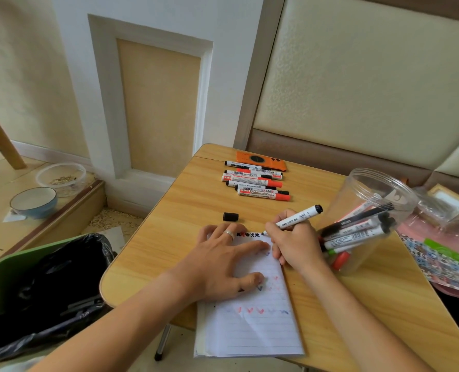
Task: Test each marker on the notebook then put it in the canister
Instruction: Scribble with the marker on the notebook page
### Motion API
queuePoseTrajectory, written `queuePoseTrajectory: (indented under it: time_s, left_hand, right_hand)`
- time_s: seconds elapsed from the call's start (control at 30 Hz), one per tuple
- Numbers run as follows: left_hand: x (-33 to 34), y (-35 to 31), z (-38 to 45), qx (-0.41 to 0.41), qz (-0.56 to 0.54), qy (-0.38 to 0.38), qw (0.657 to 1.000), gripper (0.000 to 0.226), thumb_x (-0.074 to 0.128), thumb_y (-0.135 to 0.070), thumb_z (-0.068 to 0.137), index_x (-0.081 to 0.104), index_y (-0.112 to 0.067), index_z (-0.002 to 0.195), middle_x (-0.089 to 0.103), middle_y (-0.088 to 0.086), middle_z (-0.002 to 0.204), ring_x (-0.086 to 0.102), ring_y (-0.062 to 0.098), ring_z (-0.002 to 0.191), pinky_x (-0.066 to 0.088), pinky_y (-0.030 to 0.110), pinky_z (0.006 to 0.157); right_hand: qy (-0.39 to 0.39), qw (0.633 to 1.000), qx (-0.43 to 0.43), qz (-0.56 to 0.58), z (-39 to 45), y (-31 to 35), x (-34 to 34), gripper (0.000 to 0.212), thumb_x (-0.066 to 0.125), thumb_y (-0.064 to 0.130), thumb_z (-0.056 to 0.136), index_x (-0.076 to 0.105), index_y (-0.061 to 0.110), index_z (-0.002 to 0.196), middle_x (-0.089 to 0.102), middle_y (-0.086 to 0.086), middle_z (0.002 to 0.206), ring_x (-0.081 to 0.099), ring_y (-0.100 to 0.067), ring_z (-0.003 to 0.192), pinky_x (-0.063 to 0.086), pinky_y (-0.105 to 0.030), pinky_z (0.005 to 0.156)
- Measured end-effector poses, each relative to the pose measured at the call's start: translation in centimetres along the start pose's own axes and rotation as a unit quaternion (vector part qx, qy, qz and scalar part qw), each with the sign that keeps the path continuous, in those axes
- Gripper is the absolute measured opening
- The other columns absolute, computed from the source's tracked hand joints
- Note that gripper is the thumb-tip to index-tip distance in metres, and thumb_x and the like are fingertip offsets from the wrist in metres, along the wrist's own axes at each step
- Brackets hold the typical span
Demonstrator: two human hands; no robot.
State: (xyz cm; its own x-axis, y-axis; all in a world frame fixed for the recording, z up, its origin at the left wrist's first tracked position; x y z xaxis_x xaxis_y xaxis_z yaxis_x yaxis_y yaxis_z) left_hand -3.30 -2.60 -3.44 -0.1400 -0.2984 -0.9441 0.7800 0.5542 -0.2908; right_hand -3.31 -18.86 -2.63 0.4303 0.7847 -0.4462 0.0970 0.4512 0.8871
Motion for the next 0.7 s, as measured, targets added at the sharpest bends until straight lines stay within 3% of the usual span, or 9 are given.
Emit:
queuePoseTrajectory:
  time_s: [0.7]
  left_hand:
    - [0.09, 0.07, 0.12, 0.007, -0.002, -0.008, 1.000, 0.057, 0.037, -0.071, 0.092, 0.029, -0.053, 0.146, 0.029, -0.001, 0.150, 0.017, 0.015, 0.143, 0.005, 0.041, 0.116]
  right_hand:
    - [-0.007, 1.000, 0.019, 0.000, -0.08, -0.07, -0.03, 0.011, 0.069, 0.016, 0.094, 0.060, 0.012, 0.088, 0.060, -0.001, 0.049, 0.057, -0.017, 0.042, 0.043, -0.025, 0.040]
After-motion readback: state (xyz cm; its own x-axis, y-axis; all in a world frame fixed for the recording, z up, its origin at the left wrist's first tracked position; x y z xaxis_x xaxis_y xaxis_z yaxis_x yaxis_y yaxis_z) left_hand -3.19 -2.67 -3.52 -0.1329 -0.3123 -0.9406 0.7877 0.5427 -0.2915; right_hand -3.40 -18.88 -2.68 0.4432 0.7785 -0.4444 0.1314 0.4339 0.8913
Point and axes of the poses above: each hand's wrist, its own z-axis towards the middle knuckle, its own x-axis out of the palm, y = z × x, the point moved 10 cm from there along z, towards the middle knuckle
